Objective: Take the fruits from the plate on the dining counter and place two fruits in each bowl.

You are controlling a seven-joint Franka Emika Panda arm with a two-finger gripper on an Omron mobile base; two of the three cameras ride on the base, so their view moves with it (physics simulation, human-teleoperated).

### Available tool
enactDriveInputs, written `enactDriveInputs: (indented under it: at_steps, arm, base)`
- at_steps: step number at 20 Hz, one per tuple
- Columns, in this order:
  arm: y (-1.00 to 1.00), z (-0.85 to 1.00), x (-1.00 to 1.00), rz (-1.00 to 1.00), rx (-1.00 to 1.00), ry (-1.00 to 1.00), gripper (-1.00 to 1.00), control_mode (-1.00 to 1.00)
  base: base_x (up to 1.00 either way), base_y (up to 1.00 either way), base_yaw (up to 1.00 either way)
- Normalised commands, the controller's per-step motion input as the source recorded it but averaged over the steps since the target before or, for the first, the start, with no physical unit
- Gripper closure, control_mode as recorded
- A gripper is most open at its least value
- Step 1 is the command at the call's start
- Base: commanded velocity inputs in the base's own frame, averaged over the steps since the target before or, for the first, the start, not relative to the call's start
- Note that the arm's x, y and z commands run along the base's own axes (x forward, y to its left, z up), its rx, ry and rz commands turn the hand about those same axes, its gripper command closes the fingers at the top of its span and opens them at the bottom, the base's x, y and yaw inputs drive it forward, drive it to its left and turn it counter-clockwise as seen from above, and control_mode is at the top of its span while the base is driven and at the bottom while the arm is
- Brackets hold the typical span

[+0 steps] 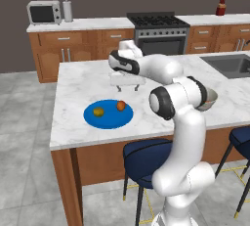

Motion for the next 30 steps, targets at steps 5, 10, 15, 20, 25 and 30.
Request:
enactDriveInputs:
  at_steps: [5,10,15,20,25,30]
  arm:
    - [0.25,-0.47,0.56,0.00,0.00,-0.07,-1.00,-1.00]
    - [-0.01,-0.61,0.29,-0.01,0.05,-0.11,-1.00,-1.00]
    - [-0.01,-0.43,0.00,-0.13,0.06,-0.04,-1.00,-1.00]
    - [-0.05,-0.24,-0.06,-0.08,0.07,-0.03,-1.00,-1.00]
    - [0.00,-0.10,-0.17,-0.06,0.01,-0.04,-1.00,-1.00]
    - [0.00,-0.01,-0.21,-0.02,0.00,-0.01,-1.00,-1.00]
  base:
    - [0.00,0.00,0.00]
    - [0.00,0.00,0.00]
    - [0.00,0.00,0.00]
    - [0.00,0.00,0.00]
    - [0.00,0.00,0.00]
    - [0.00,0.00,0.00]
